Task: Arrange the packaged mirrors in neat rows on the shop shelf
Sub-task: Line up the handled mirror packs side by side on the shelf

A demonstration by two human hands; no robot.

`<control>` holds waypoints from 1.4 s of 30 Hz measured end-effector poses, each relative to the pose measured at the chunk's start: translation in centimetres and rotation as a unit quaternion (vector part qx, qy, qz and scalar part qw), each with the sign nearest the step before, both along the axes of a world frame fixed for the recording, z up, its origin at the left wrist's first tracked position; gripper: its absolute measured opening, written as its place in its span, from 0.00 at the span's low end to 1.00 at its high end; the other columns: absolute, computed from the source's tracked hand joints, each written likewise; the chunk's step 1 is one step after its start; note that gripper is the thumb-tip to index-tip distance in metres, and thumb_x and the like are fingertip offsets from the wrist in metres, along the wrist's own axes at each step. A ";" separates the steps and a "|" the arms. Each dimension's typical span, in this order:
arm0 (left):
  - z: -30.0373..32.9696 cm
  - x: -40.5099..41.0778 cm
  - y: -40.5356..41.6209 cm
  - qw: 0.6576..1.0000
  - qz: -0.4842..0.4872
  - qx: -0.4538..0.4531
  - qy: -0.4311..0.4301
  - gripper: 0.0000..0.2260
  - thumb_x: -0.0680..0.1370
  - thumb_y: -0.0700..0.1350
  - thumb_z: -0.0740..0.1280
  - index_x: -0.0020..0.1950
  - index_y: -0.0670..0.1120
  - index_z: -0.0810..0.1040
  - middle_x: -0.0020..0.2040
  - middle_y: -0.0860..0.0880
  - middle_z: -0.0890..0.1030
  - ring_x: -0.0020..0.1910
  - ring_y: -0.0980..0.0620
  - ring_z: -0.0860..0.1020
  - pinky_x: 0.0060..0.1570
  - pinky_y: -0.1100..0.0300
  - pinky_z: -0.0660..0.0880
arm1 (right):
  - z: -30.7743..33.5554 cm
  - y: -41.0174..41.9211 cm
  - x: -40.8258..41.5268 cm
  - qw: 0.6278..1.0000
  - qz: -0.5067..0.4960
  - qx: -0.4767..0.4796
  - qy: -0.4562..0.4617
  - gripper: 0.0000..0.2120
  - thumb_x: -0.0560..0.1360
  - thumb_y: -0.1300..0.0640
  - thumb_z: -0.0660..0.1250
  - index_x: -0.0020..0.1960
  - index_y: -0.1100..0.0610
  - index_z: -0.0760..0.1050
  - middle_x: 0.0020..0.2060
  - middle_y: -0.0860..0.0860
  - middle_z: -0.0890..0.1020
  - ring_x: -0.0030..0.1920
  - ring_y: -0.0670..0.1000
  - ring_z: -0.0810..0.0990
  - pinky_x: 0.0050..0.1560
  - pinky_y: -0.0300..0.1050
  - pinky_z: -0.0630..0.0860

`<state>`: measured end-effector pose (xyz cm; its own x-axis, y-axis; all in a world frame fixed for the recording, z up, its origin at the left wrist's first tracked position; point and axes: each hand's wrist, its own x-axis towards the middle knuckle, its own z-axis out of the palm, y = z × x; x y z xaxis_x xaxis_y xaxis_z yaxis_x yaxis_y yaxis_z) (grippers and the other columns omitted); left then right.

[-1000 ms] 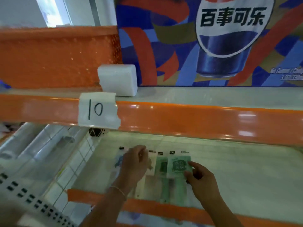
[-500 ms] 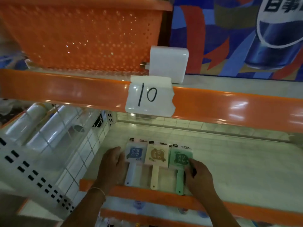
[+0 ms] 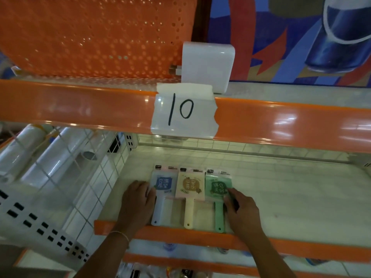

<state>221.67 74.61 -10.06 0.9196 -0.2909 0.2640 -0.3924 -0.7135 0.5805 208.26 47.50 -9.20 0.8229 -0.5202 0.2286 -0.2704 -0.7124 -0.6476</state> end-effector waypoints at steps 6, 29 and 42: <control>-0.4 0.2 0.1 1.000 -0.002 0.017 0.000 0.11 0.79 0.53 0.57 0.40 0.49 0.71 0.40 0.52 0.73 0.41 0.51 0.73 0.42 0.51 0.75 | -0.3 -0.1 -0.1 1.000 0.019 -0.008 0.005 0.14 0.78 0.57 0.64 0.63 0.55 0.76 0.45 0.53 0.83 0.44 0.52 0.76 0.44 0.40 0.71; -1.9 0.9 0.4 0.998 0.011 0.052 0.028 0.16 0.79 0.56 0.57 0.50 0.45 0.75 0.50 0.45 0.77 0.53 0.43 0.76 0.52 0.43 0.76 | -1.1 -0.5 -0.2 0.998 0.032 0.025 0.055 0.25 0.74 0.41 0.59 0.66 0.51 0.74 0.62 0.50 0.79 0.56 0.53 0.79 0.56 0.53 0.78; -1.5 0.6 0.4 0.999 0.010 0.041 0.032 0.11 0.79 0.54 0.59 0.47 0.48 0.73 0.48 0.48 0.76 0.51 0.46 0.75 0.51 0.44 0.77 | -0.1 -0.1 -0.2 0.997 0.020 0.038 0.066 0.21 0.76 0.49 0.58 0.66 0.52 0.75 0.61 0.53 0.80 0.55 0.56 0.79 0.55 0.54 0.78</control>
